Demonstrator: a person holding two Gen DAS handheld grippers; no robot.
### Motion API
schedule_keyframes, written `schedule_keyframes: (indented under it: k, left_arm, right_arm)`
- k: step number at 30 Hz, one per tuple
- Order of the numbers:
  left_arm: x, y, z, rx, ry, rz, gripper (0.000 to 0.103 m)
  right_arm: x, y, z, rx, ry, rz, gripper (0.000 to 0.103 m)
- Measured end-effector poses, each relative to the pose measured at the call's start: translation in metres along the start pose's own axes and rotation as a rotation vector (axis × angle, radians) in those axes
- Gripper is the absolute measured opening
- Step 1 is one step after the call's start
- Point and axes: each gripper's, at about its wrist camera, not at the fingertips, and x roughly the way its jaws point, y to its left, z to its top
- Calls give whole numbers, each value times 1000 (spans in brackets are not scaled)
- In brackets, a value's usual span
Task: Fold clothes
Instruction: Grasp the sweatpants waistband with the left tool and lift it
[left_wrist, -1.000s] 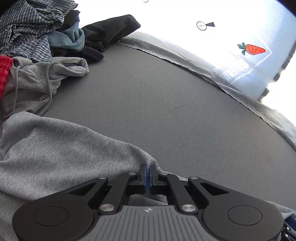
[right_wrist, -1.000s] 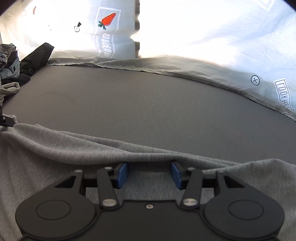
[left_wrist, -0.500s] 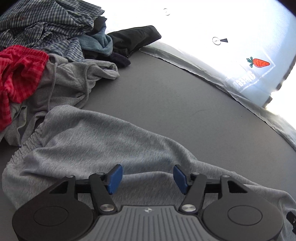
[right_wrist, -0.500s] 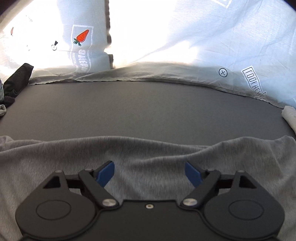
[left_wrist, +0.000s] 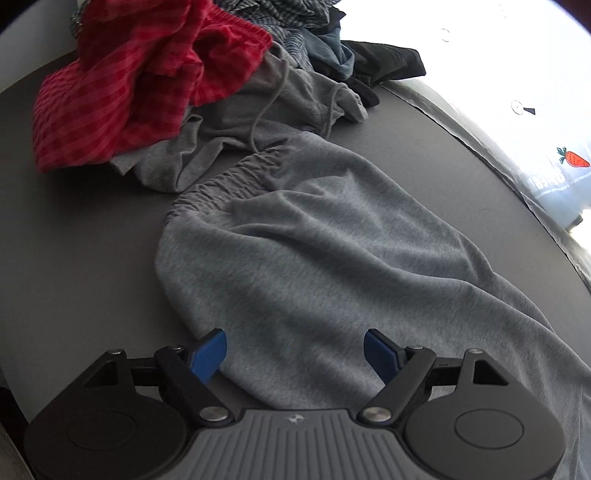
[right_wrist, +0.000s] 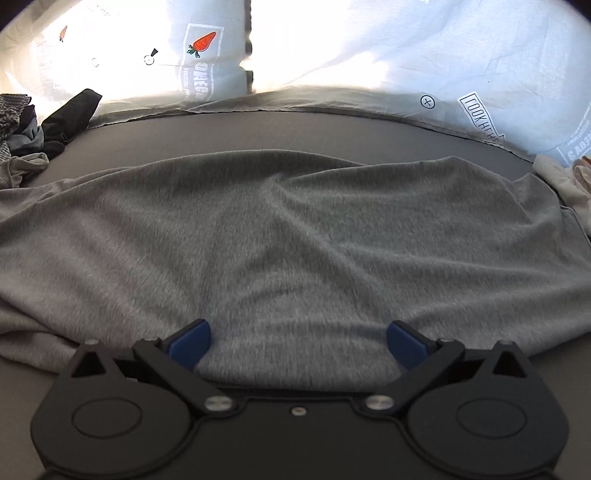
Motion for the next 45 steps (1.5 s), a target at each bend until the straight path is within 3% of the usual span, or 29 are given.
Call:
schedule_keyframes:
  k: [6,14,23,24,26,28,29,30,31,38,42,45]
  left_arm:
    - [4,39,1,-12,-26,10,86]
    - [21,68,15,-108,-12,-93,87]
    - [43,87,24,-362,14,-191,87]
    - [43,89,24,-386,10,-201,83]
    - [43,92,24,-433,12,-257,62]
    - [43,92,25,-487,18,-315,33]
    - [42,89,26,-486,11,-335,25]
    - [39,85,27,-473,1,-347,16]
    - [36,79,29,-443,-11,-343,14]
    - [0,34,30,-259,-83,-455,12]
    - [-29,-14,16,-47,-125,-551,12]
    - [-48,-61,-7,203,-142,-619,12]
  right_arm:
    - [-9,9,-21,61,-107,-74,103]
    - [-11,9,-24,74,-130,-79,103]
    - [-11,8,-24,76,-126,-77,103]
    - [-11,8,-24,76,-127,-77,103]
    - [-11,8,-24,76,-128,-76,103]
    - [-11,8,-24,77,-129,-75,103]
    - [-11,8,-24,76,-130,-75,103]
    - [-11,7,-24,76,-130,-74,103]
    - [-11,7,-24,76,-131,-73,103]
    - [-11,7,-24,77,-133,-69,103]
    - [-11,6,-24,77,-134,-66,103]
    - [-11,6,-24,78,-135,-64,103]
